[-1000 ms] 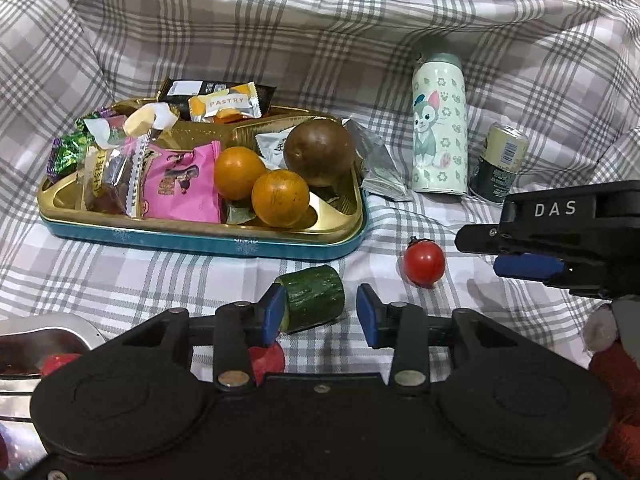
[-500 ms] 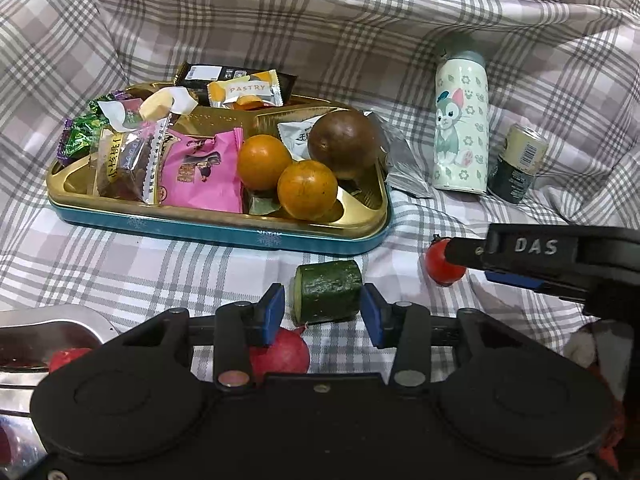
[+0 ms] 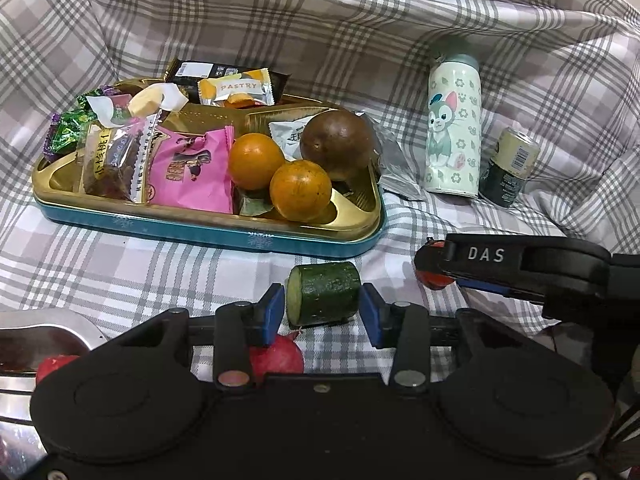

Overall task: Organize fruits
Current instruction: 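Grasp the cucumber piece with the left gripper while the right grasps a cherry tomato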

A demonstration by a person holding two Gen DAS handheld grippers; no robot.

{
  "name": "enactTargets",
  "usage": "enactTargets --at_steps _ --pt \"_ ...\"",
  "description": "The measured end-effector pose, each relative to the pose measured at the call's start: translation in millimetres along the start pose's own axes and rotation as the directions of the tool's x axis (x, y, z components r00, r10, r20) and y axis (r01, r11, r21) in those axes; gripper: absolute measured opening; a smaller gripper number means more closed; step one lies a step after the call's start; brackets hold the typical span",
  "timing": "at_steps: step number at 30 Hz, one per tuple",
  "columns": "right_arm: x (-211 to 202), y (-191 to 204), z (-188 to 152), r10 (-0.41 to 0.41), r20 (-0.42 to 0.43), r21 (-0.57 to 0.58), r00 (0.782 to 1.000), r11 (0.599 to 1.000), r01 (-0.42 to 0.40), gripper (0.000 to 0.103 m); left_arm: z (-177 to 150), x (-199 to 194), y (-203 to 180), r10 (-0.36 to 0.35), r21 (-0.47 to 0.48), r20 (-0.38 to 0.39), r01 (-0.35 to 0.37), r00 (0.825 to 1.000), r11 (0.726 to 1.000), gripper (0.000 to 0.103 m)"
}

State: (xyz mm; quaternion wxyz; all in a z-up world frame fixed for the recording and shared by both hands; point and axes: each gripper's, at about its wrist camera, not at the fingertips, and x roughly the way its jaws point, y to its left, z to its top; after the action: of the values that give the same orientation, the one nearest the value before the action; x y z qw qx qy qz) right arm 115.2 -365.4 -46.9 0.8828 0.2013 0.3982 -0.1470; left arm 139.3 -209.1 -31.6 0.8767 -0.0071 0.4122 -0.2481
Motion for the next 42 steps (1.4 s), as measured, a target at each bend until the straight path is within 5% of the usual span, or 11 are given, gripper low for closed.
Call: enactTargets --at_steps 9,11,29,42 --pt "3.4 4.4 0.2 -0.019 0.002 -0.017 1.0 1.0 0.019 0.044 -2.1 3.6 -5.3 0.007 0.025 0.007 -0.007 1.0 1.0 0.05" --pt "3.3 3.5 1.1 -0.018 0.001 -0.015 1.0 1.0 0.018 0.034 -2.2 4.2 -6.9 0.013 0.029 0.013 -0.014 1.0 0.999 0.05" --pt "-9.9 -7.0 5.6 -0.016 0.002 0.039 1.0 0.999 0.016 0.035 -0.1 12.4 -0.5 0.017 -0.027 -0.015 -0.017 1.0 0.999 0.048" --pt "-22.4 -9.7 8.3 0.012 0.015 0.064 1.0 0.998 -0.013 0.035 -1.5 0.2 2.7 0.0 -0.028 0.047 0.001 0.999 1.0 0.044"
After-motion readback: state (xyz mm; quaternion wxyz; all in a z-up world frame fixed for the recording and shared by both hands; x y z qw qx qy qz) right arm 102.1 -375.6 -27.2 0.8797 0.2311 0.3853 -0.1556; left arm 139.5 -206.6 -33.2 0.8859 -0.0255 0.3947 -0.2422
